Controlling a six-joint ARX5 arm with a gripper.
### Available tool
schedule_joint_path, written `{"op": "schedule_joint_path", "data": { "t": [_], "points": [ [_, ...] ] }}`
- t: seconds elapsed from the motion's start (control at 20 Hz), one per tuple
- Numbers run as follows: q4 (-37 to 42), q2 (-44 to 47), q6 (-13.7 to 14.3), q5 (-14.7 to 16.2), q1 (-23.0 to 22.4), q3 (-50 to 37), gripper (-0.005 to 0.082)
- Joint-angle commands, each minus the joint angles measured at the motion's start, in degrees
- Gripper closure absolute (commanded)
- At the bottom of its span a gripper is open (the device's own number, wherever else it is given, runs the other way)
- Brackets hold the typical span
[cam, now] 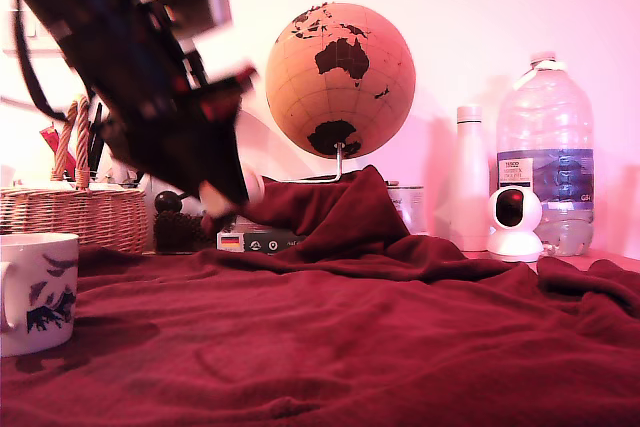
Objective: Pick up the coffee capsules on the table and drop them inside the coffee cup
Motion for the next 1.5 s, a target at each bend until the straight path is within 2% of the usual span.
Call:
{"op": "schedule_joint_path", "data": {
  "t": [0.0,0.3,0.65,1.45],
  "points": [
    [-0.8,-1.7,0.3,0.6,-0.2,0.0,0.0607],
    [-2.2,-3.8,0.3,0.5,-0.2,-0.6,0.0607],
    [1.8,-5.1,0.3,0.5,2.7,-7.6,0.0607],
    [2.3,-14.5,-0.6,0.5,17.4,-15.3,0.0607]
  ]
}}
